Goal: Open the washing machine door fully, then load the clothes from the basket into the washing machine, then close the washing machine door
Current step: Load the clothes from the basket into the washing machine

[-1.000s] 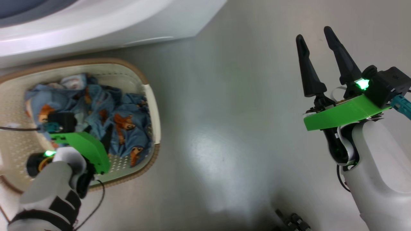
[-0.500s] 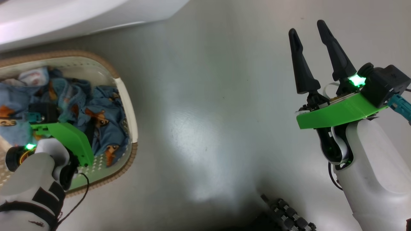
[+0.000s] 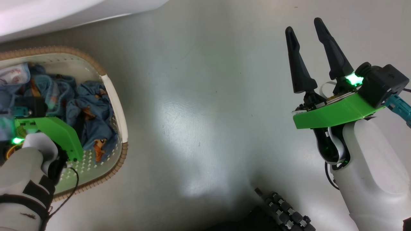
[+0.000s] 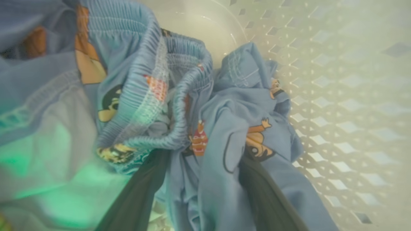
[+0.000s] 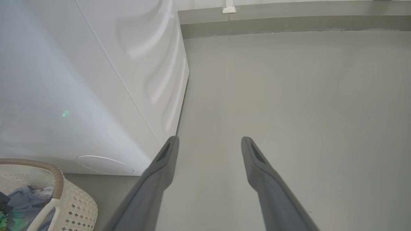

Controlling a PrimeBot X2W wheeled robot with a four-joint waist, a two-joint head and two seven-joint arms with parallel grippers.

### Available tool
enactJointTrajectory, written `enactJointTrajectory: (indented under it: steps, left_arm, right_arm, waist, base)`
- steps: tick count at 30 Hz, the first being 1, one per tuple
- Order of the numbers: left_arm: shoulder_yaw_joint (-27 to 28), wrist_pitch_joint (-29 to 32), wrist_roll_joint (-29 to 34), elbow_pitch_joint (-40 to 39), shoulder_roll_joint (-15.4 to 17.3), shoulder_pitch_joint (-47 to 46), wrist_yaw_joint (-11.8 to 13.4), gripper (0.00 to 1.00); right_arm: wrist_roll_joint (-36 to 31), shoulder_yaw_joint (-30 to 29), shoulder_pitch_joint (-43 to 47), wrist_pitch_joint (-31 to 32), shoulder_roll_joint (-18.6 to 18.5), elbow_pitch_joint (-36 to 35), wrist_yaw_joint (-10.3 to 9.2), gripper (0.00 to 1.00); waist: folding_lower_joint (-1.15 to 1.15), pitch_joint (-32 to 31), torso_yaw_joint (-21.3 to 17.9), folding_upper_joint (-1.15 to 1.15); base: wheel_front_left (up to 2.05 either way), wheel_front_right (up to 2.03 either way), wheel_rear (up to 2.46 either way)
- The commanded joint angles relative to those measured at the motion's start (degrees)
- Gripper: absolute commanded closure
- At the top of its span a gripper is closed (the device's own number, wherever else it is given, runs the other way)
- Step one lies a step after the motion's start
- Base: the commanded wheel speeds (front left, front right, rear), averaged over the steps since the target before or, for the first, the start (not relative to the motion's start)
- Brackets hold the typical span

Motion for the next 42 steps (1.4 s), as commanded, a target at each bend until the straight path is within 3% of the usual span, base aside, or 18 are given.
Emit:
enactJointTrajectory:
  steps: [1, 4, 5, 6, 7, 8, 22, 32, 42]
  left_arm:
    - [0.65, -0.5, 0.99, 0.39, 2.11, 0.09, 1.54, 0.0]
    - [0.45, -0.57, 1.2, 0.77, 2.19, 0.08, 2.84, 0.0]
    - [0.44, -0.5, 1.16, 0.85, 2.26, 0.12, 2.96, 0.14]
    - [0.45, -0.44, 1.1, 0.93, 2.31, 0.16, 3.0, 0.52]
    - [0.5, -0.43, 0.99, 0.99, 2.33, 0.18, 3.02, 0.84]
    - [0.54, -0.56, 0.91, 1.03, 2.3, 0.19, 3.03, 1.0]
    - [1.89, -3.98, -1.41, 1.33, 1.32, 3.43, 1.09, 1.0]
    - [3.7, -9.52, -4.31, 0.91, -0.09, 7.86, -0.79, 1.0]
    - [3.68, -13.47, -6.39, -5.21, -2.34, 14.45, -1.27, 1.0]
  right_arm:
    - [-0.61, 0.7, 1.51, -0.44, 0.13, -1.15, 0.25, 0.0]
    - [-0.69, 0.95, 1.35, -0.44, 0.37, -0.9, 0.25, 0.0]
    - [-0.71, 1.04, 1.31, -0.44, 0.43, -0.81, 0.25, 0.0]
    - [-0.71, 1.11, 1.29, -0.44, 0.48, -0.74, 0.25, 0.0]
    - [-0.71, 1.15, 1.26, -0.44, 0.51, -0.68, 0.25, 0.0]
    - [-0.71, 1.15, 1.27, -0.44, 0.53, -0.64, 0.25, 0.0]
    - [-0.2, 1.51, 1.36, -0.44, 1.03, -0.06, 0.25, 0.0]
    - [0.95, 1.81, 2.57, -0.44, 0.86, 1.69, 0.25, 0.0]
    - [2.13, 2.19, 6.15, -0.44, -2.02, 4.68, 0.25, 0.0]
  waist:
    - [0.0, 0.05, -0.03, 0.0]
    - [0.0, -0.11, -0.12, 0.0]
    - [0.0, -0.22, -0.14, 0.0]
    - [0.0, -0.32, -0.17, 0.0]
    - [0.0, -0.43, -0.19, 0.0]
    - [0.0, -0.57, -0.17, 0.0]
    - [0.0, -5.89, -0.04, 0.0]
    - [0.0, -14.19, 1.12, 0.0]
    - [0.0, -26.41, 5.23, 0.0]
  base:
    - [0.0, 0.0, 0.0]
    - [0.0, 0.0, 0.0]
    - [0.0, 0.0, 0.0]
    - [0.0, 0.0, 0.0]
    - [0.0, 0.0, 0.0]
    - [0.0, 0.0, 0.0]
    - [0.0, 0.0, 0.0]
    - [0.0, 0.0, 0.0]
    - [0.0, 0.0, 0.0]
